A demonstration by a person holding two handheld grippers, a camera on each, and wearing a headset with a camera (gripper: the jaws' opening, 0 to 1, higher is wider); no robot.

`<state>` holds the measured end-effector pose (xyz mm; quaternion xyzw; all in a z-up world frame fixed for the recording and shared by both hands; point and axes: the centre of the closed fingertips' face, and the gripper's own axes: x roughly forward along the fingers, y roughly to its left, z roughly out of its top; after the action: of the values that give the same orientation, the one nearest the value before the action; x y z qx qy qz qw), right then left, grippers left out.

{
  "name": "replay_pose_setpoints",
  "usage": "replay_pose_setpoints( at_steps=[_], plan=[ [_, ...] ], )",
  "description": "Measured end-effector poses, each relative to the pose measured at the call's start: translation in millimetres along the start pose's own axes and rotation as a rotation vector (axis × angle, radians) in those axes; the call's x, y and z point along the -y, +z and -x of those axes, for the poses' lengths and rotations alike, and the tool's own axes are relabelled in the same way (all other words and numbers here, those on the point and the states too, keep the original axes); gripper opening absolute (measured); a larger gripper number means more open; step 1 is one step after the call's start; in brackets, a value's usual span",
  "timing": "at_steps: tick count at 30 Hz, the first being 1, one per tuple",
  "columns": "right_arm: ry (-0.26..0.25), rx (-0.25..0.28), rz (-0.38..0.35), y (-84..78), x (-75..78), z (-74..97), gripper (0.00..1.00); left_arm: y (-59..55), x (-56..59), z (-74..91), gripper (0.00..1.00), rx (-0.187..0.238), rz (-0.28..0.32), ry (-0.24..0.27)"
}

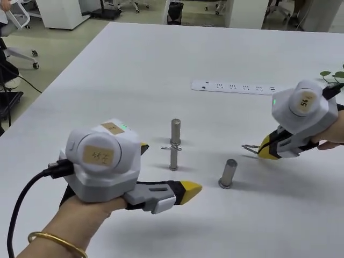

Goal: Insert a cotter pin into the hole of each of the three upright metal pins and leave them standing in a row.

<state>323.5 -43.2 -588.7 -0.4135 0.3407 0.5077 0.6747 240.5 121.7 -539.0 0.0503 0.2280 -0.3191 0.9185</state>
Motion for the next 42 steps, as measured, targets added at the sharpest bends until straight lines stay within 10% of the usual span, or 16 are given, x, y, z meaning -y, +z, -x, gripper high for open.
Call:
replay_pose_setpoints(
  at_steps=[24, 42],
  plan=[
    [-0.038, 0.147, 0.221, 57.7, -36.0, 47.5, 0.0, 15.2, 29.2, -10.0, 0.46, -0.076, 0.14, -0.11],
    [-0.016, 0.21, 0.347, 89.3, -68.7, 54.6, 0.0, 45.1, 55.0, -15.7, 0.27, 0.011, 0.415, -0.229]
  ],
)
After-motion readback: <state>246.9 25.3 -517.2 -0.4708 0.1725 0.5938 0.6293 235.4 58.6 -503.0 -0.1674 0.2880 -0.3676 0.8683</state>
